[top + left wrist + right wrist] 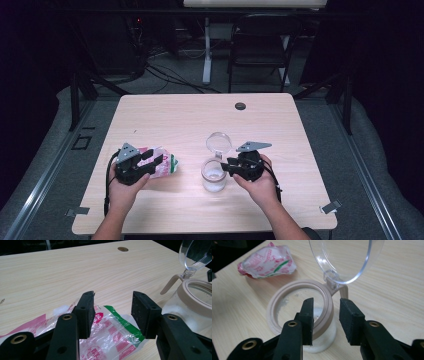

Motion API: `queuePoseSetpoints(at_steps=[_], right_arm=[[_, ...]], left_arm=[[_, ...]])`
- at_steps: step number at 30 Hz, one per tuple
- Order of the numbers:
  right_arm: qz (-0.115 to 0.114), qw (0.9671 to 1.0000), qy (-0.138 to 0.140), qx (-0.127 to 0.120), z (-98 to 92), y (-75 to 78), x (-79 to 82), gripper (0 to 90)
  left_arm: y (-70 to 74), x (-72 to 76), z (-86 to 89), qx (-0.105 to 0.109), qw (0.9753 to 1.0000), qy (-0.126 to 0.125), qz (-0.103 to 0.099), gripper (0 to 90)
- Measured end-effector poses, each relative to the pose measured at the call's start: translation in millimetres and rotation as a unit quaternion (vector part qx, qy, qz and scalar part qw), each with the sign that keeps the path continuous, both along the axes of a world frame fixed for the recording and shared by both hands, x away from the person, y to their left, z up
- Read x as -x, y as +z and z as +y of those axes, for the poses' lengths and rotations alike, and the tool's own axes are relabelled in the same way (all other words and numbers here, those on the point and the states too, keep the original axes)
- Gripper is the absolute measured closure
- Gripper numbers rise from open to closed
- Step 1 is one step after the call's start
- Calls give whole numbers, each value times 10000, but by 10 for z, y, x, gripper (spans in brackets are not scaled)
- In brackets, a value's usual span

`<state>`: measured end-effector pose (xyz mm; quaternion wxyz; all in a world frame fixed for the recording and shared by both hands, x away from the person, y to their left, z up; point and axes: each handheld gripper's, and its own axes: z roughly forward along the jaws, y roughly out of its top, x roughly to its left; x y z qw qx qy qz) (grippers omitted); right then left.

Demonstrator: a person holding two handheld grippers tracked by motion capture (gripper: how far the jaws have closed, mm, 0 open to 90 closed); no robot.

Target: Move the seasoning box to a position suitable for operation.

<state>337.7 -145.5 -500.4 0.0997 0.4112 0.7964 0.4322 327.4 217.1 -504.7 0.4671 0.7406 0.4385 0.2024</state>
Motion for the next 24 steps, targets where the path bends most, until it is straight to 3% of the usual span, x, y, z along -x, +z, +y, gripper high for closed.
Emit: queuePoseSetpoints(at_steps=[6, 9, 14, 20, 24], right_arm=[[-203, 9997, -13, -143, -71, 117, 26, 606], [-229, 9996, -49, -160, -95, 129, 27, 596], [-241, 9995, -52, -196, -104, 129, 25, 580], [-252, 9996, -45, -153, -96, 118, 20, 566], [-239, 9996, -47, -151, -88, 99, 14, 563]], left_arm=[[-32, -3, -81, -204, 9997, -142, -14, 531], [-65, -5, -170, -458, 9983, -351, 57, 497], [-119, 19, -316, -585, 9968, -546, 59, 475], [-198, 69, -540, -1076, 9903, -885, -4, 432], [-264, 73, -638, -1441, 9852, -925, 26, 430]])
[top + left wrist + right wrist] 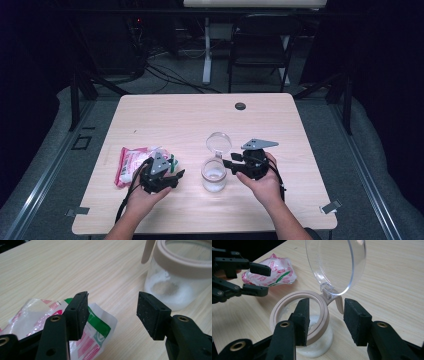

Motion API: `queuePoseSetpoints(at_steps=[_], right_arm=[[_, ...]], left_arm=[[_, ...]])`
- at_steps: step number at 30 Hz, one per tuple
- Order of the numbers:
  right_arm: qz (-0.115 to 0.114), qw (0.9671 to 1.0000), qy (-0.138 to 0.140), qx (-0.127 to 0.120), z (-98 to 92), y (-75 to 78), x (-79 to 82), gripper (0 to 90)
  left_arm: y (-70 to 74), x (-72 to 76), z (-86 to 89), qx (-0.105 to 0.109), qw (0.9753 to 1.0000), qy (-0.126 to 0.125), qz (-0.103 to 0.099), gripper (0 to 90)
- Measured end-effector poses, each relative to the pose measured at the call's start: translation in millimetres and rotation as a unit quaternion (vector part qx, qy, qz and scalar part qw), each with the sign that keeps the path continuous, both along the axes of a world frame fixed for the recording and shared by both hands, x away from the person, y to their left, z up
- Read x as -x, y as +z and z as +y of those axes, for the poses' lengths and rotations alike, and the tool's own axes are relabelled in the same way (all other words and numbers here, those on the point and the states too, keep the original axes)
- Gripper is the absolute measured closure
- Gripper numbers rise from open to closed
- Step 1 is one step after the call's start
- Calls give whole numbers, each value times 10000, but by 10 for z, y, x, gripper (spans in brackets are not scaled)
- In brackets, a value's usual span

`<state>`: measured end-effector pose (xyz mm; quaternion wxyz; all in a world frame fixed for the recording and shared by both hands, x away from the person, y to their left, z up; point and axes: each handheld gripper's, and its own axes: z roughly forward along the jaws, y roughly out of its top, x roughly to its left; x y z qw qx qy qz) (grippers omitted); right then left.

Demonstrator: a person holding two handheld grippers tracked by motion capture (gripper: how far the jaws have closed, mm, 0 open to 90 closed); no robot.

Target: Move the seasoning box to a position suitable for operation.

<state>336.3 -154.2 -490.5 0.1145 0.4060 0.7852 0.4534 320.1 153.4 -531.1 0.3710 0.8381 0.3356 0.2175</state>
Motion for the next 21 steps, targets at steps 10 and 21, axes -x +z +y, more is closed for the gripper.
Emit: queuePoseSetpoints(at_steps=[10, 21], right_arm=[[71, 10000, 13, 56, 20, -40, -6, 557], [66, 10000, 30, 68, 39, -64, -7, 556]], left_arm=[[-178, -41, -20, -635, 9976, 262, -12, 470], [-212, -63, -12, -919, 9945, 490, -98, 622]])
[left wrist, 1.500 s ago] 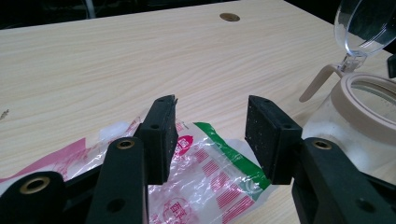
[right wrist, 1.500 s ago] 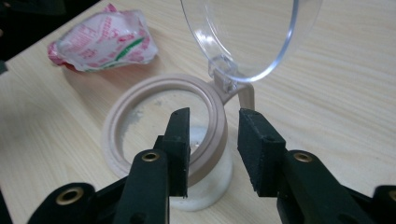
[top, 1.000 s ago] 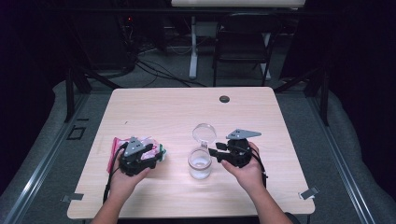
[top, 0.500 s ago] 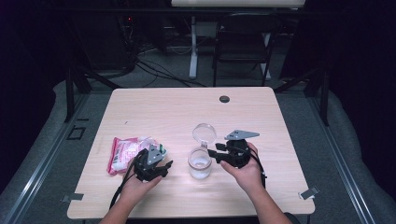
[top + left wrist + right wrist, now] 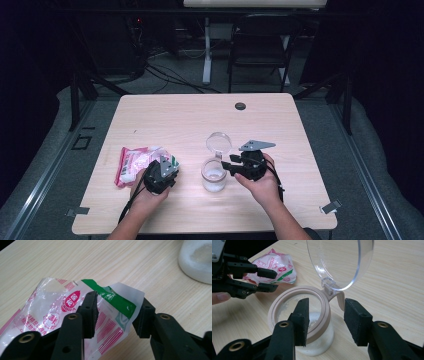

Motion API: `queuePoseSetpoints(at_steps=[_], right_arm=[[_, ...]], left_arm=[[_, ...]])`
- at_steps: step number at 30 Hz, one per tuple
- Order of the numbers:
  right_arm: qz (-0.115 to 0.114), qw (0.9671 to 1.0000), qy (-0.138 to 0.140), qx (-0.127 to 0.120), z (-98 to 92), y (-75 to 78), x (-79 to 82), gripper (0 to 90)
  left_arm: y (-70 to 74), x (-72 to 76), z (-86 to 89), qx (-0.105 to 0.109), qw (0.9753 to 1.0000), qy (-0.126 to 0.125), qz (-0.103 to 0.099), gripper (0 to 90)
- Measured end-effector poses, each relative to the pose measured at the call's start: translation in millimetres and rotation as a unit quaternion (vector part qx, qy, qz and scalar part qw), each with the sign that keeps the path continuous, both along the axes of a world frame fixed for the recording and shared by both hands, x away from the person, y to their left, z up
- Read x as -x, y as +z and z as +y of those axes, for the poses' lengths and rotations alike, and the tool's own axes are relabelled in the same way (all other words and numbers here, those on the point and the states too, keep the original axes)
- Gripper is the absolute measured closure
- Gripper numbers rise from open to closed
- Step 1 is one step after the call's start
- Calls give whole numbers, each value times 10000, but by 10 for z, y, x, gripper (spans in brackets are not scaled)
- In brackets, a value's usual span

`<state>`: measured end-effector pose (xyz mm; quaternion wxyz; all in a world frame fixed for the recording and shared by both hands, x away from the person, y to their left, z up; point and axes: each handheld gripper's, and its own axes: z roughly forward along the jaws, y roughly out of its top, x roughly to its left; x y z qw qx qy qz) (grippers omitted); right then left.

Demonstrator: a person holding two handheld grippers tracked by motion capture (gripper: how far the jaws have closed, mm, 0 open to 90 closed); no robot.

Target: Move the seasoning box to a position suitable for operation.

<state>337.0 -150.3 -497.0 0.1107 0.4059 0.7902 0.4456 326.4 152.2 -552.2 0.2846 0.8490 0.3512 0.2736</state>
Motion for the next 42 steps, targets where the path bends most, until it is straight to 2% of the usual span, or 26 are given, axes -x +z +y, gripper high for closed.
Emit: queuePoseSetpoints(at_steps=[3, 6, 8, 10, 15, 17, 20, 22, 24, 28, 30, 36, 42], right_arm=[[33, 10000, 3, 28, -4, -1, -2, 556], [28, 10000, -2, 28, -4, -5, -4, 555], [26, 10000, -4, 19, -5, -5, -5, 554], [21, 10000, -10, 15, -7, -7, -7, 553], [34, 10000, -32, 6, -6, -18, -11, 552], [36, 10000, -34, 24, -7, -18, -11, 552], [32, 10000, -27, 23, -8, -20, -13, 552], [37, 10000, -21, 34, -12, -22, -15, 552], [32, 10000, -21, 39, -11, -24, -15, 552], [33, 10000, -32, 38, -9, -26, -14, 552], [35, 10000, -33, 36, -10, -26, -15, 551], [30, 10000, -41, 16, -4, -29, -12, 551], [17, 10000, -42, 26, -1, -31, -11, 551]], left_arm=[[-12, -12, -2, -41, 10000, 47, -18, 649], [-29, -29, 4, -58, 10000, 59, 5, 630], [-37, -36, 8, -5, 10000, 68, 54, 604], [-46, -42, 3, 137, 9998, 111, 117, 570], [-83, -59, -25, -80, 9998, 147, 73, 582], [-97, -65, -29, -127, 9998, 154, 13, 596], [-100, -76, -10, -58, 9999, 139, -15, 628], [-107, -81, 4, 96, 9999, 139, -28, 641], [-114, -87, 18, 155, 9998, 120, -17, 660], [-133, -87, 8, 65, 9999, 117, -84, 683], [-136, -90, 2, -45, 9999, 111, -77, 716], [-142, -103, 0, -197, 9995, 185, -133, 842], [-105, -117, 40, -65, 9998, 206, -44, 886]])
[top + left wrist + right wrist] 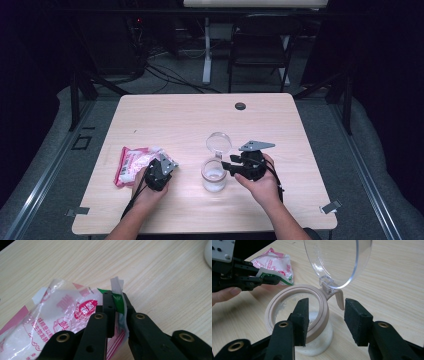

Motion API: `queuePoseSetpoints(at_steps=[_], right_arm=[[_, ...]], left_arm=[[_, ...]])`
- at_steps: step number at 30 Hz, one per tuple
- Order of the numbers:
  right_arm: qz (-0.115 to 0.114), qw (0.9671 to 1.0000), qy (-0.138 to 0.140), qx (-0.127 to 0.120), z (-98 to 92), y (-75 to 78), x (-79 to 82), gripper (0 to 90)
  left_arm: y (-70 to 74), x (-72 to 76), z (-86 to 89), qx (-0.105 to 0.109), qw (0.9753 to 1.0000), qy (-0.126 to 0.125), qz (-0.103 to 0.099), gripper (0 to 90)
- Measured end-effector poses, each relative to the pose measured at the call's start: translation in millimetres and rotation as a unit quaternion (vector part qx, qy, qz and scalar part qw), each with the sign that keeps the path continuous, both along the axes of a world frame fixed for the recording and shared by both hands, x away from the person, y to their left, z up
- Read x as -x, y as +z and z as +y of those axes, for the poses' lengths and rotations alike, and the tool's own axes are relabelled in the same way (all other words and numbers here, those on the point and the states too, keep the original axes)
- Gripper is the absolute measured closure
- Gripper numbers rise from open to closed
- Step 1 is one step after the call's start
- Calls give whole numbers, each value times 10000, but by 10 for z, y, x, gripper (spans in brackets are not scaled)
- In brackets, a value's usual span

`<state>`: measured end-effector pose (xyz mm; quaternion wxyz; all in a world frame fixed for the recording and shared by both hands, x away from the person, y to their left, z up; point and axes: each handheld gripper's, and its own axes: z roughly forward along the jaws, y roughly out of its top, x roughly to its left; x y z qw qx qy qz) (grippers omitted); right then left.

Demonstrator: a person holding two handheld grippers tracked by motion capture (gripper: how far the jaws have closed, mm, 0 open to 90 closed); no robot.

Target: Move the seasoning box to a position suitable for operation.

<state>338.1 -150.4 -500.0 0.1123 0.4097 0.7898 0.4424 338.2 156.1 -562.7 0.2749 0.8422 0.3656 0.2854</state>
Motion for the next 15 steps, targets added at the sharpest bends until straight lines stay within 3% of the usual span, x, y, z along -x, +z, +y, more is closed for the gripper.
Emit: queuePoseSetpoints(at_steps=[9, 15], right_arm=[[-31, 10000, 4, -32, -7, 9, 4, 551], [-46, 10000, 19, -21, -7, 15, 7, 551]], left_arm=[[162, 9, 141, 476, 9988, 83, -35, 900], [293, 54, 258, 742, 9967, 222, -239, 900]])
